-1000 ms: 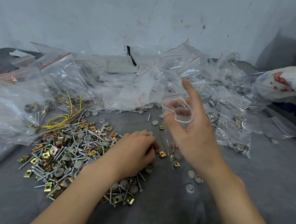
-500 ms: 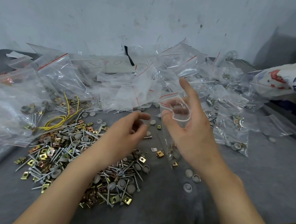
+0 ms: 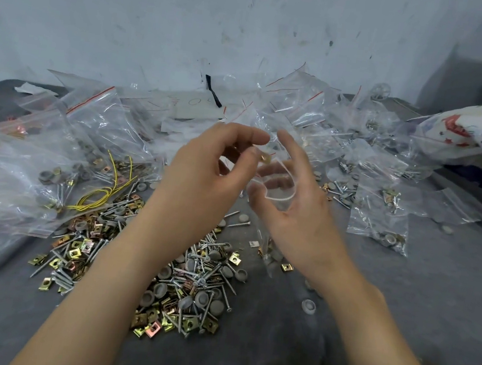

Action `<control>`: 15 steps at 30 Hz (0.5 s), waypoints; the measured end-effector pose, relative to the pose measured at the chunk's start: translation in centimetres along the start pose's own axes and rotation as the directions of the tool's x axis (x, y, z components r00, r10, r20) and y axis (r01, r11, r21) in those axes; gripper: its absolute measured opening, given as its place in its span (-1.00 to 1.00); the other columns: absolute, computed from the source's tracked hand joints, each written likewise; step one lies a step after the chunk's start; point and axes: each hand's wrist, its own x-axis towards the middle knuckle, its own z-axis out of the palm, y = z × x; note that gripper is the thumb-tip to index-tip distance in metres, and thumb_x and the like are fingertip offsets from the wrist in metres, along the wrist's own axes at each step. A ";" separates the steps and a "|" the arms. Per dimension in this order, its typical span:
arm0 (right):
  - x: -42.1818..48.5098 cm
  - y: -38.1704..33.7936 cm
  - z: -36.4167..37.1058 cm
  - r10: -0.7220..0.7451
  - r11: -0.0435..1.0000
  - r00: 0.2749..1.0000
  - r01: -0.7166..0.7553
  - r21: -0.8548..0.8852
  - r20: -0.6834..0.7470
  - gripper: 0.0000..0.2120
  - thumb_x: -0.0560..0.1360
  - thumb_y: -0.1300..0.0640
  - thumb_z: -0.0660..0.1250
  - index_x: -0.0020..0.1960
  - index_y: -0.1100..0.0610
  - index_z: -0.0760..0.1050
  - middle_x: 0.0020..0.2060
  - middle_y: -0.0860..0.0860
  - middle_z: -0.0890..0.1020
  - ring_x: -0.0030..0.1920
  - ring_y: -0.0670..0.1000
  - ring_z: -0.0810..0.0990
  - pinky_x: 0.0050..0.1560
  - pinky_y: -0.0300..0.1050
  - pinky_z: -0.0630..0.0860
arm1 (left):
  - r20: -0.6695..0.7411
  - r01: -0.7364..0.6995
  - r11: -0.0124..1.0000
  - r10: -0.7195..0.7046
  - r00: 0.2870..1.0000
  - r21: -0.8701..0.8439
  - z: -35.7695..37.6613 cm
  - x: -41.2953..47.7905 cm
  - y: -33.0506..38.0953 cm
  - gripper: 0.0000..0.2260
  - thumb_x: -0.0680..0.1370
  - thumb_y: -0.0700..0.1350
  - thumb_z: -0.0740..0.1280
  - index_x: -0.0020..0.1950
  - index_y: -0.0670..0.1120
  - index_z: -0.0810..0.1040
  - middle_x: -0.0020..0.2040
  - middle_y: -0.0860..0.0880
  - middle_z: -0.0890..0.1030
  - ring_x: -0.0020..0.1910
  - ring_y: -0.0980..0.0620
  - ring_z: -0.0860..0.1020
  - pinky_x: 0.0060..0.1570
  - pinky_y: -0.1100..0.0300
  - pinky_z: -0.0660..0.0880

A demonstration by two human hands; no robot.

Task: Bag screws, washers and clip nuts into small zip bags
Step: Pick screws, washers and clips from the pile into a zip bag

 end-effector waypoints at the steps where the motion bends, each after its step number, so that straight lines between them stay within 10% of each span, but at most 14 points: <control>1: 0.1 -0.1 0.1 0.004 1.000 1.000 -0.004 0.004 0.006 -0.32 0.52 -0.15 0.36 0.53 -0.34 0.10 0.06 -0.35 0.55 0.16 -0.19 0.56 0.13 0.02 0.60 | 0.008 -0.002 1.000 0.002 1.000 0.013 0.0 -0.1 0.1 -0.82 0.62 -0.13 0.30 0.17 0.07 0.60 -0.03 0.15 0.62 -0.05 0.23 0.58 -0.12 0.41 0.48; 10: 0.4 -1.5 -0.5 0.041 0.979 0.999 -0.037 0.201 -0.016 -0.36 0.55 0.04 0.42 0.54 -0.18 0.23 0.05 -0.22 0.64 0.14 -0.23 0.60 0.12 -0.18 0.58 | -0.022 0.150 0.982 -0.154 0.988 -0.117 -1.2 0.0 -2.7 -0.84 0.65 -0.04 0.25 0.20 0.11 0.55 0.06 0.07 0.64 0.02 0.13 0.62 0.10 0.11 0.57; 15: 1.3 -3.5 -1.2 0.119 0.687 0.987 -0.157 0.710 0.104 -0.45 0.50 0.17 0.37 0.47 -0.02 0.38 0.04 0.04 0.71 0.03 0.03 0.70 0.02 -0.07 0.62 | 0.403 0.405 0.876 -0.283 0.870 -0.260 -1.0 -1.0 -4.8 -0.59 0.54 0.18 0.34 0.32 0.03 0.53 0.17 0.02 0.67 0.18 0.01 0.62 0.29 -0.10 0.48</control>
